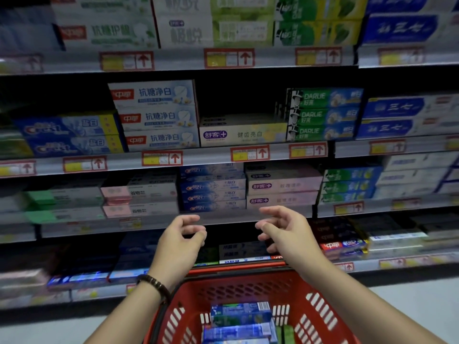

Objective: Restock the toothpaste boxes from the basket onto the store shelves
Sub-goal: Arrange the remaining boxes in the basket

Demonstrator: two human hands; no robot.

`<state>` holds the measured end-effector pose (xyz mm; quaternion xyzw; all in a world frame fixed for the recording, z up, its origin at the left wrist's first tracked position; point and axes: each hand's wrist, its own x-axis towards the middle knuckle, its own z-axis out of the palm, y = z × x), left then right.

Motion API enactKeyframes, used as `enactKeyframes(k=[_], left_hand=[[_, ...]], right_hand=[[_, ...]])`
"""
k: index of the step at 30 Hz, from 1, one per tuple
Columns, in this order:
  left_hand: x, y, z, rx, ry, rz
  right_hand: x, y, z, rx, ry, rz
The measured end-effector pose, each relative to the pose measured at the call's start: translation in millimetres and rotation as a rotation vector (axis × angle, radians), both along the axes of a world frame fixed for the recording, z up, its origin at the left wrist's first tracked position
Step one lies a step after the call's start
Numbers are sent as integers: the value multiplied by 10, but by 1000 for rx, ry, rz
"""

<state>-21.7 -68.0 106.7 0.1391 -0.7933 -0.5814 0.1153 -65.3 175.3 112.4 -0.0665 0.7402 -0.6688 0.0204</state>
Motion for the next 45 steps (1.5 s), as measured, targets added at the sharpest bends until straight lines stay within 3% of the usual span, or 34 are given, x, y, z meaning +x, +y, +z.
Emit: enactKeyframes(k=[23, 34, 45], left_hand=[[509, 218, -566, 33, -185, -122], [658, 191, -821, -107, -387, -254], [659, 169, -1597, -228, -593, -350]], right_hand=[[640, 239, -572, 81, -164, 62], [875, 383, -716, 130, -216, 122], [903, 493, -692, 152, -219, 118]])
